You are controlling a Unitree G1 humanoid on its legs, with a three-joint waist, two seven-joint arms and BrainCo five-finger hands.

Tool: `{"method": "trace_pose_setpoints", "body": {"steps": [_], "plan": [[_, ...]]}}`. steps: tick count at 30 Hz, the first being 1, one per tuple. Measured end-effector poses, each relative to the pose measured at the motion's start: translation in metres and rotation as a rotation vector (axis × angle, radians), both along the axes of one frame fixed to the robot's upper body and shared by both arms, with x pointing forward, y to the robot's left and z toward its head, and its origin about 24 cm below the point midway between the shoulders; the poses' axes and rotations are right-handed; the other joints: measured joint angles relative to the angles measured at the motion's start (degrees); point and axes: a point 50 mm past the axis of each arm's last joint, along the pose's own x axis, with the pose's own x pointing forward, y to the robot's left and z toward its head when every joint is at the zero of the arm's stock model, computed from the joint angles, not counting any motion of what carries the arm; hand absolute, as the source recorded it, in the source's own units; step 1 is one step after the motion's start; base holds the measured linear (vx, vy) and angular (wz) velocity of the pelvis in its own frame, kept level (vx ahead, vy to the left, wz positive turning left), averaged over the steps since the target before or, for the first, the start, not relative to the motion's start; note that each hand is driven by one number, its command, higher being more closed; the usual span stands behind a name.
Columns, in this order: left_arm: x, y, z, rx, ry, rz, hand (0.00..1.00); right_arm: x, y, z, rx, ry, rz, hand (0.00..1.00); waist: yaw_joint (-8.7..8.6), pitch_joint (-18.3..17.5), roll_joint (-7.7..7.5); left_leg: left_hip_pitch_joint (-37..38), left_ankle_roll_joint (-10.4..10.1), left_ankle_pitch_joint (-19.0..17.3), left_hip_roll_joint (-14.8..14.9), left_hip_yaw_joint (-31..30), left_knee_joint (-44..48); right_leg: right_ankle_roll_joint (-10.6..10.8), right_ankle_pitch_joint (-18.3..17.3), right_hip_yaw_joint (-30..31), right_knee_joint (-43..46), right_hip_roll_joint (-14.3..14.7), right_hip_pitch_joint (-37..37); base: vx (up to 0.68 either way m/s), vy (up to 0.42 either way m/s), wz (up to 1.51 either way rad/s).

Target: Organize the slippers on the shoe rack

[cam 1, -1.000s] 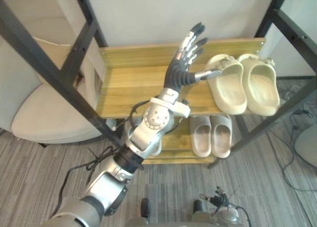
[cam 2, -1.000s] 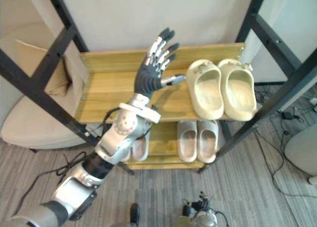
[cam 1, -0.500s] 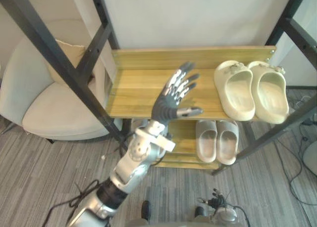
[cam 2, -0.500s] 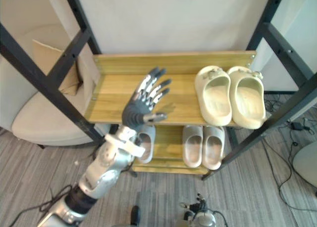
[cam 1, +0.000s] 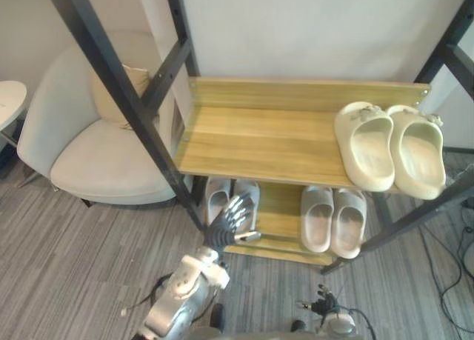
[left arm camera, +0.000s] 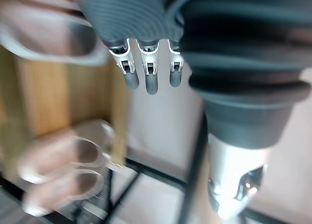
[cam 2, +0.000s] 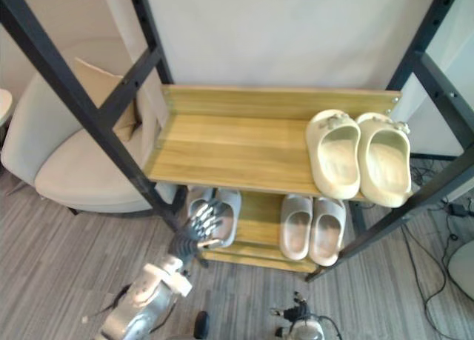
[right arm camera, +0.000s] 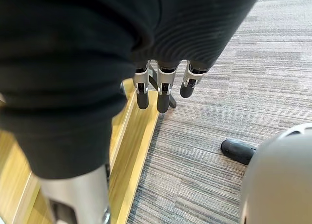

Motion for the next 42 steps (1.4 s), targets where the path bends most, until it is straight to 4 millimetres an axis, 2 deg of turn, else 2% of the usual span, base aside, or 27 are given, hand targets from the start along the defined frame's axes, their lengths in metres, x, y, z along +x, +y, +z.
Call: {"method": "trace_pose_setpoints", "body": {"steps": [3,4,7,14,19,25,26,28,29,30,31,33,35,36,38,39,40,41,42], "plan": [[-0.01,0.027,-0.034,0.118,0.14,0.085,0.0,-0.002,0.0,-0.001,0.001,0.009,0.0,0.0,0.06,-0.4,-0.83,-0.1,0.0,0.0,0.0,0.0,0.0,0.0,0.0,-0.1,-0.1,0.0,0.0,0.01,-0.002,0.01],[-0.011,0.028,-0.037,0.123,0.149,0.094,0.0,-0.002,0.0,-0.001,0.001,0.009,-0.001,0.0,0.06,-0.4,-0.87,-0.1,0.0,0.0,0.0,0.0,0.0,0.0,0.0,-0.1,-0.1,0.0,0.0,0.0,0.0,0.0],[-0.024,0.045,-0.066,0.232,0.281,0.167,0.0,-0.002,0.0,-0.001,0.002,0.009,-0.002,0.0,0.05,-0.6,-1.25,-0.2,0.0,0.0,0.0,0.0,0.0,0.0,0.0,-0.1,-0.2,0.0,0.0,0.0,0.0,0.0],[-0.05,0.071,-0.098,0.425,0.461,0.26,0.0,-0.003,0.0,-0.001,0.003,0.01,-0.014,0.0,0.03,-0.6,-1.53,-0.1,0.0,0.0,0.0,0.1,0.0,0.1,0.0,-0.1,-0.3,0.0,0.1,0.0,0.0,0.0],[-0.062,0.08,-0.106,0.465,0.529,0.318,0.0,-0.003,0.0,-0.001,0.013,0.006,-0.045,0.0,0.09,-0.4,-1.91,0.4,-0.3,-0.5,0.1,0.6,0.0,0.2,0.1,0.3,-1.0,0.1,0.6,0.01,-0.003,-0.05],[-0.075,0.085,-0.115,0.477,0.61,0.385,0.0,0.003,0.001,0.0,0.015,-0.001,-0.047,0.0,1.1,0.3,-2.69,0.0,0.0,-2.4,-0.3,1.8,1.2,0.9,-0.4,2.0,-0.4,-0.3,-0.4,0.04,0.008,-0.12],[-0.074,0.085,-0.115,0.47,0.608,0.397,0.0,0.001,0.005,-0.002,0.02,0.013,-0.049,0.0,1.53,0.8,-3.57,-1.7,0.7,-5.3,-1.4,1.6,5.6,1.8,-2.6,2.0,3.8,-1.8,-1.3,0.08,0.045,0.13],[-0.07,0.082,-0.114,0.446,0.603,0.422,0.0,0.0,0.003,-0.003,0.013,0.022,-0.057,0.0,2.3,1.4,-3.92,-3.0,1.5,-8.6,-2.6,1.1,10.5,2.7,-5.1,2.5,11.3,-3.7,-3.2,0.08,0.072,0.16],[-0.067,0.075,-0.114,0.424,0.598,0.434,0.0,0.003,0.003,-0.001,0.01,0.011,-0.052,0.0,2.8,2.1,-2.55,-3.6,1.3,-10.3,-2.5,0.5,13.5,2.4,-5.3,5.6,23.2,-4.2,-8.0,0.09,0.104,0.44],[-0.063,0.073,-0.111,0.421,0.58,0.445,0.0,0.005,0.009,0.001,0.023,-0.011,-0.052,0.0,2.61,2.5,-2.47,-3.5,1.6,-10.9,-3.0,-1.7,15.4,0.9,-4.5,10.3,34.0,-4.3,-12.3,0.06,0.079,0.52],[-0.062,0.072,-0.111,0.414,0.576,0.445,0.0,0.006,0.01,0.001,0.026,-0.016,-0.051,0.0,2.55,2.5,-2.5,-3.3,1.6,-11.1,-3.1,-2.1,15.9,0.8,-4.5,11.7,36.2,-4.2,-13.2,0.14,-0.015,0.89],[-0.047,0.072,-0.103,0.393,0.523,0.473,0.0,0.008,0.021,0.002,0.051,-0.034,-0.042,0.0,2.38,3.0,-3.77,-3.9,1.5,-11.1,-4.8,-7.6,17.2,1.1,-10.8,17.7,41.6,-1.0,-15.2,0.16,-0.146,1.32],[-0.037,0.068,-0.099,0.379,0.492,0.493,0.0,0.012,0.023,0.004,0.049,-0.05,-0.032,0.0,2.48,2.9,-4.09,-5.7,0.8,-11.2,-6.5,-12.0,18.7,0.2,-12.1,17.1,37.0,0.0,-15.0,0.07,-0.214,1.52],[-0.032,0.063,-0.098,0.361,0.483,0.494,0.0,0.017,0.021,0.008,0.045,-0.077,-0.034,0.0,2.6,3.4,-3.61,-5.8,-0.2,-11.0,-7.0,-14.7,18.8,-0.4,-14.2,14.1,32.3,-0.4,-11.5,0.04,-0.271,1.27],[-0.033,0.056,-0.099,0.335,0.493,0.5,0.0,0.024,0.022,0.01,0.045,-0.096,-0.031,0.0,3.9,3.3,-2.11,-6.6,-1.5,-9.7,-5.7,-16.3,16.7,-1.6,-15.5,9.3,24.5,0.2,-7.5,-0.01,-0.269,0.73],[-0.033,0.05,-0.101,0.316,0.506,0.501,0.0,0.032,0.022,0.013,0.045,-0.116,-0.025,0.0,3.93,3.9,-0.19,-7.8,-2.4,-8.0,-4.7,-17.6,16.1,-2.4,-14.9,5.9,21.0,1.3,-6.0,-0.06,-0.243,0.7],[-0.033,0.048,-0.101,0.311,0.507,0.498,0.0,0.033,0.022,0.014,0.045,-0.118,-0.027,0.0,3.72,4.1,0.12,-8.1,-2.6,-7.0,-4.5,-17.6,15.6,-2.7,-14.6,4.8,20.2,1.5,-5.5,-0.09,-0.27,1.09],[-0.032,0.045,-0.1,0.301,0.505,0.498,0.0,0.034,0.024,0.014,0.047,-0.12,-0.028,0.0,3.93,4.3,0.05,-8.6,-3.0,-3.9,-3.7,-17.5,13.3,-3.1,-14.4,2.4,19.8,2.0,-5.2,-0.05,-0.107,0.85],[-0.032,0.045,-0.1,0.301,0.505,0.498,0.0,0.034,0.024,0.014,0.049,-0.121,-0.027,0.0,3.98,4.3,0.12,-8.7,-3.0,-3.2,-3.7,-17.3,12.8,-3.1,-14.4,1.9,19.9,2.0,-5.2,-0.09,-0.133,0.88]]}}
